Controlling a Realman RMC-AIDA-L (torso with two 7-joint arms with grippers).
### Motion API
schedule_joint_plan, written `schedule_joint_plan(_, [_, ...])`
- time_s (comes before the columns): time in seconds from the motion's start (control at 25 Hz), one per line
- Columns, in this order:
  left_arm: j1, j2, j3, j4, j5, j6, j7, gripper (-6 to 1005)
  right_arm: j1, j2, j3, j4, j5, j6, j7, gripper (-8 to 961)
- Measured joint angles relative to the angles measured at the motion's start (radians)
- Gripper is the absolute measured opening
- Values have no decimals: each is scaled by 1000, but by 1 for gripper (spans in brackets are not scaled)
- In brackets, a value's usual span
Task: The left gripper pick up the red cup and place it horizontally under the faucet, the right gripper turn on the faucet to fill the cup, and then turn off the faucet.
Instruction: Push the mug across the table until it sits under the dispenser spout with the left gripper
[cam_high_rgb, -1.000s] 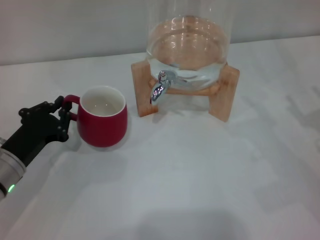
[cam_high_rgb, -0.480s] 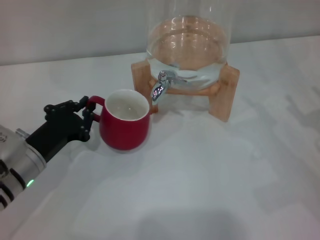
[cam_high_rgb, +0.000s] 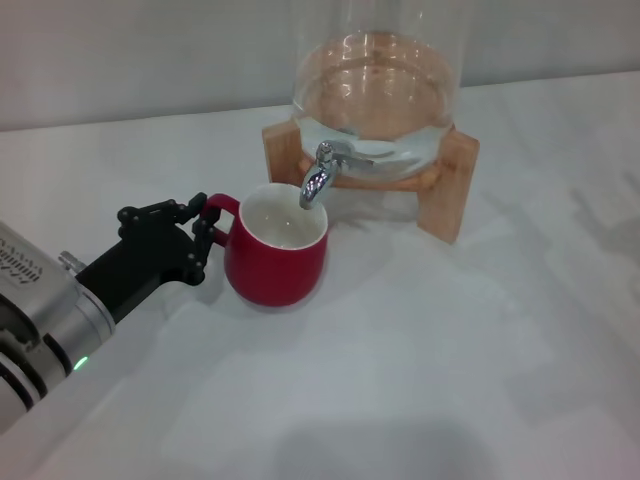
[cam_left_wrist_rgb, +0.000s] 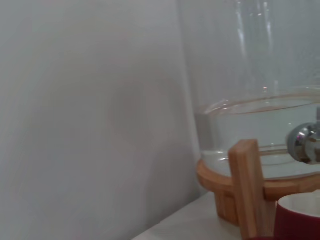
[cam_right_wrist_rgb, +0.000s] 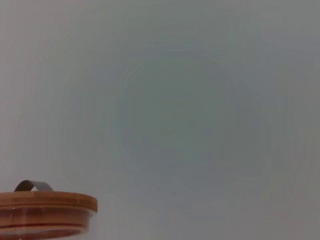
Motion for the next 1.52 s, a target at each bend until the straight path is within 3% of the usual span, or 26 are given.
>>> schedule_joint_plan(1.52, [-28, -3, 0, 51, 75, -108, -10, 117, 9, 0, 0, -3, 0, 0, -2, 818])
